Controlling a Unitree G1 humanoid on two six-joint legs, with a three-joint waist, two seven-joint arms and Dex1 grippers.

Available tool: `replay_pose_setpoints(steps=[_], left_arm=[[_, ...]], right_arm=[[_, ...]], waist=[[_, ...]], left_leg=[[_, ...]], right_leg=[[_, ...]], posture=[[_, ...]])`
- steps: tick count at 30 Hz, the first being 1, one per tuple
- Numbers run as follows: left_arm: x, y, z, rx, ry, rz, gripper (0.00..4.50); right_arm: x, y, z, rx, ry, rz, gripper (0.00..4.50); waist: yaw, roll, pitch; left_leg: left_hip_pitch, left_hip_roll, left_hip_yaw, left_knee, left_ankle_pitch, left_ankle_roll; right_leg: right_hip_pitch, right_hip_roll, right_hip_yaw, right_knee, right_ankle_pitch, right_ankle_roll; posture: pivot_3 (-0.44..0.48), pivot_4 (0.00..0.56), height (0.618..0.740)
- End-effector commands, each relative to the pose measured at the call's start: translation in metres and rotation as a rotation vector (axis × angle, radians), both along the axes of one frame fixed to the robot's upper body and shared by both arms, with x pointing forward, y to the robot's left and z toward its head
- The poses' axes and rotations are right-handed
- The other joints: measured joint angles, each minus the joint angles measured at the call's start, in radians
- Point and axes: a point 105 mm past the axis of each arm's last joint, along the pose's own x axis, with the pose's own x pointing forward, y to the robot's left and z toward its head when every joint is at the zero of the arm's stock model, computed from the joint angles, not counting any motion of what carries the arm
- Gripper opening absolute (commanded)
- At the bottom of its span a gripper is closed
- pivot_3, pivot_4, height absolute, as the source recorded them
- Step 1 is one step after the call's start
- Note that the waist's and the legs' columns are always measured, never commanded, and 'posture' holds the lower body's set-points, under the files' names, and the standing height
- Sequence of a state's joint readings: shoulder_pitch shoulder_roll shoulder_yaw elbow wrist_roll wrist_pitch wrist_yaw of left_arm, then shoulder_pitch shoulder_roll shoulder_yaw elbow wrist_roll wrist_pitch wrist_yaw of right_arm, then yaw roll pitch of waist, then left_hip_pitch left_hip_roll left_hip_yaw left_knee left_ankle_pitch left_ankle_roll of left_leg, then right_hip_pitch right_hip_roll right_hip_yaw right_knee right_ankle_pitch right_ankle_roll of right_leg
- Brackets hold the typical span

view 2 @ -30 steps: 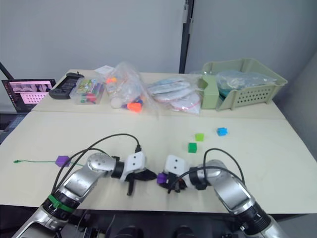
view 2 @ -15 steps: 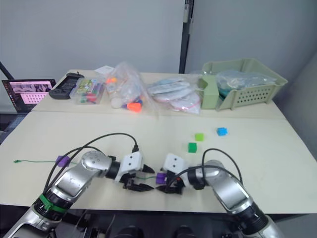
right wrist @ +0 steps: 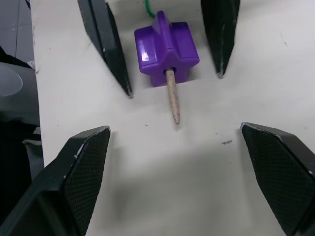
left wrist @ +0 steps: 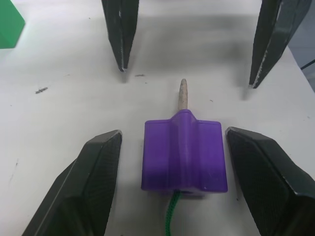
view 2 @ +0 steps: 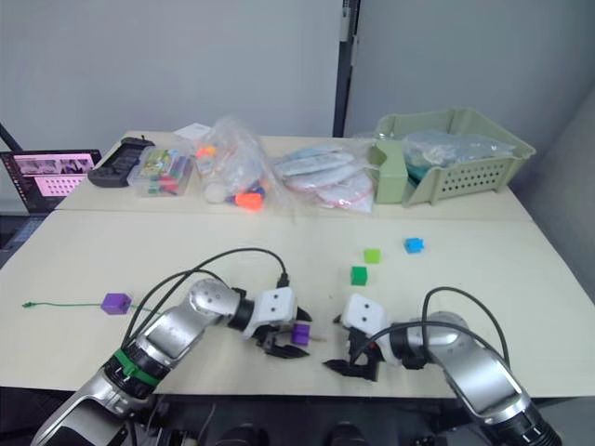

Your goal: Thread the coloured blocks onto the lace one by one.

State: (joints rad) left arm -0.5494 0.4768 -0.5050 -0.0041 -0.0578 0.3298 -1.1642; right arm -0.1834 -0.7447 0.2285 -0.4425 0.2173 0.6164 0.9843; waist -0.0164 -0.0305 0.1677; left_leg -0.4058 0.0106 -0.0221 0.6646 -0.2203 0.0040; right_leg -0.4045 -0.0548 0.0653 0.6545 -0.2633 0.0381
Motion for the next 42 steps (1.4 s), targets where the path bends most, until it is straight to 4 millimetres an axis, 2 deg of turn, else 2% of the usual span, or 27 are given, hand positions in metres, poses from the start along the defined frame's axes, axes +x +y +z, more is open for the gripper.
replay_pose_setpoints(steps=[1,2,7,14,17,25,28,33,35,38,41,42], left_arm=[[-0.002,-0.003,0.005,-0.003,0.001,-0.033,3.16],[-0.004,-0.002,0.006,-0.005,0.009,-0.042,3.05],[-0.003,0.000,0.007,0.002,0.000,-0.050,1.42],[-0.004,0.001,0.008,0.004,-0.002,-0.058,1.39],[-0.003,0.001,0.008,0.008,-0.002,-0.057,1.39],[-0.002,0.000,0.008,0.009,-0.001,-0.054,1.39],[-0.001,0.000,0.008,0.011,0.000,-0.049,1.39],[0.000,0.003,0.008,0.015,-0.001,-0.041,1.39],[0.002,0.014,0.010,0.022,-0.001,-0.019,1.39],[0.004,0.045,0.015,0.043,-0.005,0.020,1.39],[0.005,0.084,0.020,0.095,-0.013,0.068,1.39],[0.005,0.104,0.021,0.124,-0.010,0.094,1.39]], right_arm=[[0.001,0.006,0.006,0.017,-0.046,0.013,4.50],[0.002,0.007,0.006,0.018,-0.048,0.014,4.50],[0.003,0.011,0.005,0.024,-0.055,0.017,4.50],[0.006,0.012,0.003,0.024,-0.063,0.025,4.50],[0.008,0.012,0.002,0.016,-0.072,0.035,3.70],[0.008,0.019,0.002,0.023,-0.075,0.065,0.94],[0.008,0.020,0.001,0.021,-0.075,0.068,0.03],[0.008,0.019,0.000,0.014,-0.076,0.075,0.00],[0.008,0.018,0.002,0.010,-0.082,0.079,0.00],[0.009,0.016,0.004,0.004,-0.094,0.084,0.00],[0.009,0.014,0.006,-0.001,-0.098,0.091,0.00],[0.009,0.014,0.007,-0.003,-0.099,0.095,0.00]], waist=[[0.002,0.000,0.000],[0.002,0.000,0.000],[0.002,0.000,0.000],[0.002,0.000,0.000],[0.002,0.000,0.000],[0.002,0.000,0.000],[0.003,0.000,0.000],[0.003,0.000,0.000],[0.002,0.000,0.000],[-0.007,0.000,0.000],[-0.015,0.000,0.000],[-0.016,0.000,0.000]], left_leg=[[0.000,0.000,0.000,0.000,0.000,0.000],[0.000,0.000,0.000,0.000,0.000,0.000],[0.000,0.000,0.000,0.000,0.000,0.000],[0.000,0.000,0.000,0.000,0.000,0.000],[0.000,0.000,0.000,0.000,0.000,0.000],[0.000,0.000,0.000,0.000,0.000,0.000],[0.000,0.000,0.000,0.000,0.000,0.000],[0.000,0.000,0.000,0.000,0.000,0.000],[0.000,0.000,0.000,0.000,0.000,0.000],[0.000,0.001,0.000,0.000,0.000,0.000],[0.001,0.003,-0.002,-0.001,0.000,0.000],[0.001,0.003,-0.002,-0.001,0.000,0.000]], right_leg=[[0.000,0.000,0.000,0.000,0.000,0.000],[0.000,0.000,0.000,0.000,0.000,0.000],[0.000,0.000,0.000,0.000,0.000,0.000],[0.000,0.000,0.000,0.000,0.000,0.000],[0.000,0.000,0.000,0.000,0.000,0.000],[0.000,0.000,0.000,0.000,0.000,0.000],[0.000,0.000,0.000,0.000,0.000,0.000],[0.000,-0.001,0.000,0.000,0.000,0.000],[0.000,-0.001,0.000,0.000,0.000,0.000],[0.000,0.000,0.000,0.000,0.000,0.000],[-0.001,0.002,0.001,0.001,0.000,-0.001],[-0.001,0.002,0.001,0.001,0.000,-0.001]], posture=[[0.000,0.150,0.740],[0.000,0.150,0.740],[0.000,0.150,0.740],[0.000,0.150,0.740],[0.000,0.150,0.740],[0.000,0.150,0.740],[0.000,0.150,0.740],[0.000,0.150,0.740],[0.000,0.150,0.740],[0.000,0.150,0.740],[0.000,0.150,0.740],[0.000,0.150,0.740]])
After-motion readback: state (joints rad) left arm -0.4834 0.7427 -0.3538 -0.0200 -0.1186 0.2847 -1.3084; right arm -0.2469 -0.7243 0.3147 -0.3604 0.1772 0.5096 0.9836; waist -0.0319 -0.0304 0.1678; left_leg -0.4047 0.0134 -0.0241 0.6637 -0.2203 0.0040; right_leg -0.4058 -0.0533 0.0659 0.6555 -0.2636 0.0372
